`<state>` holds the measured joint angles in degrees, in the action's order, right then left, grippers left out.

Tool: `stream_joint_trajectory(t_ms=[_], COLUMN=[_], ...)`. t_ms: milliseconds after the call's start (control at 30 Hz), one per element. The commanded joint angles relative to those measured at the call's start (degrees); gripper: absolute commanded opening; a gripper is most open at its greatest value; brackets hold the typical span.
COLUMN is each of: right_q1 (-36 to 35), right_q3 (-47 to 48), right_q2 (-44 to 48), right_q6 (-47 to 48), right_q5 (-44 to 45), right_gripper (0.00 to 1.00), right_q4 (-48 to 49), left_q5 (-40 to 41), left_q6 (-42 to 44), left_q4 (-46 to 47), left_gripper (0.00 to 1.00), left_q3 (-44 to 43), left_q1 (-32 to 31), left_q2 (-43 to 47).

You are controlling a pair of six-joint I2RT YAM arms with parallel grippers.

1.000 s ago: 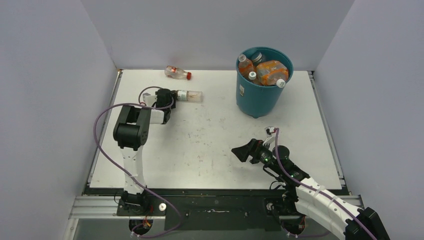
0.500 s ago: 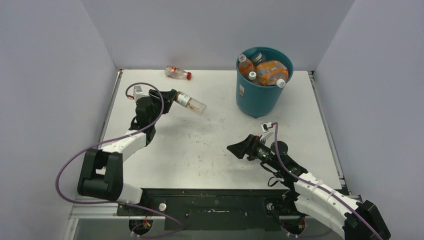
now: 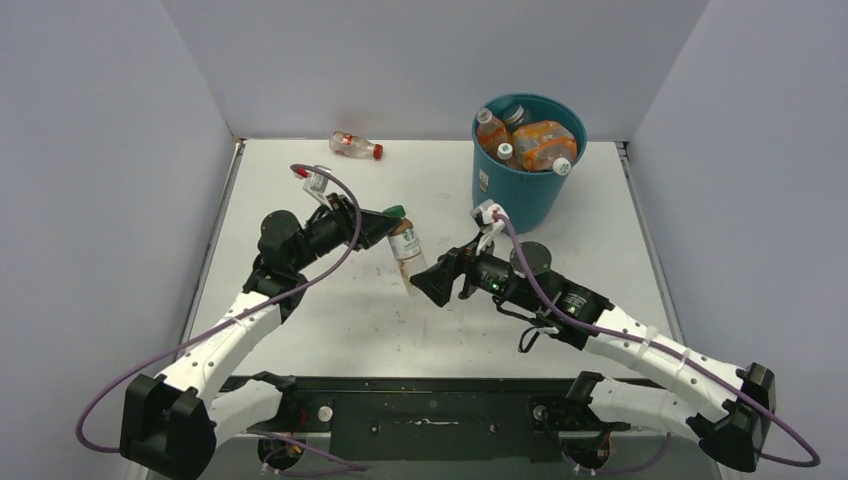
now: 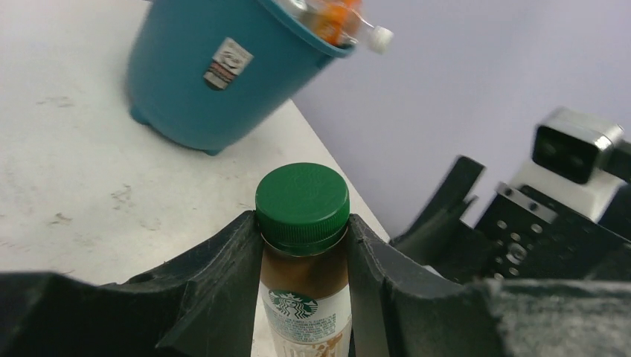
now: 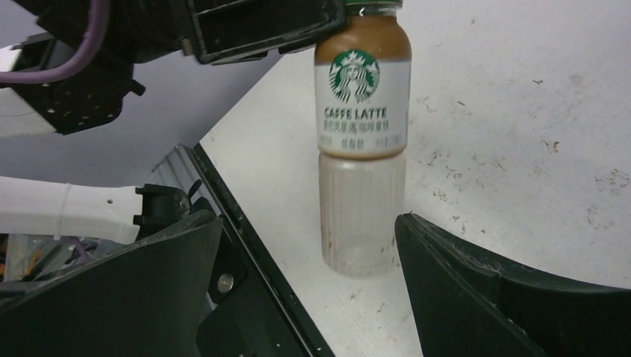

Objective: Put the plastic bottles in the bin
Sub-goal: Place the plastic bottle in the trash bin.

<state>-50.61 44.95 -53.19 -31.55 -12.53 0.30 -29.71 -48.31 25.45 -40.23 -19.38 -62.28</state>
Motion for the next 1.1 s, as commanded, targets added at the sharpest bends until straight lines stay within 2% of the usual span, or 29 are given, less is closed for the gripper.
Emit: stream_joint_trajectory(t_ms=[0,133,233,333,367,433,467,500,533,600,667,700,867,967,1067], right_q1=[-3.4,-5.7,-6.2,-6.2,-6.2,-6.2,-6.2,-6.3,-6.3,-6.2,-6.1,-6.1,-5.9,-5.9,-5.9], right_q3=[7.3,11.7,11.2,10.7,10.5,10.2,10.0,9.6,8.9,6.8,5.6,5.3,1.6,-1.1,-2.6], right_q2=[-6.2,-11.2,-12.1,-13.2,-13.7,-14.5,-14.7,-14.5,-13.9,-11.9,-9.7,-8.5,-1.4,2.3,2.4], right_q6=[4.8,5.9,4.7,3.7,3.4,2.8,2.6,2.5,2.4,2.2,2.3,2.5,2.3,1.7,-0.3], right_q5=[8.4,14.3,14.2,13.0,11.1,9.4,9.2,9.4,9.7,10.2,11.8,12.3,16.9,15.7,13.1], right_gripper=[0.9,0.9,0.9,0.97,0.97,0.82,0.68,0.6,0.54,0.49,0.47,0.45,0.43,0.43,0.44], right_q4=[-4.4,-7.5,-4.8,-1.6,0.0,2.4,3.1,3.8,4.6,7.2,8.0,8.1,13.6,20.6,27.3], left_q5=[-5.4,-6.0,-6.3,-6.2,-6.2,-6.2,-5.8,-5.4,-4.7,-4.0,-1.5,0.3,6.0,0.1,-7.5], left_q6=[4.4,3.2,3.3,3.2,3.1,2.8,2.3,1.8,1.3,0.2,-0.2,0.0,5.1,8.4,7.9], left_q4=[5.3,5.8,5.6,5.8,5.9,6.2,6.5,6.9,7.5,8.6,8.3,8.2,9.9,14.5,16.6], left_gripper=[0.0,0.0,0.0,0.0,0.0,0.0,0.0,0.0,0.07,0.6,1.0,0.97,0.96,0.96,0.96], left_q3=[-0.9,-2.0,-1.9,-1.4,-1.2,-0.9,-0.6,-0.2,0.2,0.8,1.6,2.2,7.4,10.5,9.6], left_q1=[-3.9,-4.6,-5.2,-6.3,-6.7,-7.5,-8.0,-8.6,-9.1,-9.4,-9.5,-9.4,-9.4,-9.8,-11.9], left_q2=[4.8,6.3,7.3,7.6,7.6,7.7,7.7,7.8,8.0,8.7,10.5,12.0,21.1,21.9,18.1])
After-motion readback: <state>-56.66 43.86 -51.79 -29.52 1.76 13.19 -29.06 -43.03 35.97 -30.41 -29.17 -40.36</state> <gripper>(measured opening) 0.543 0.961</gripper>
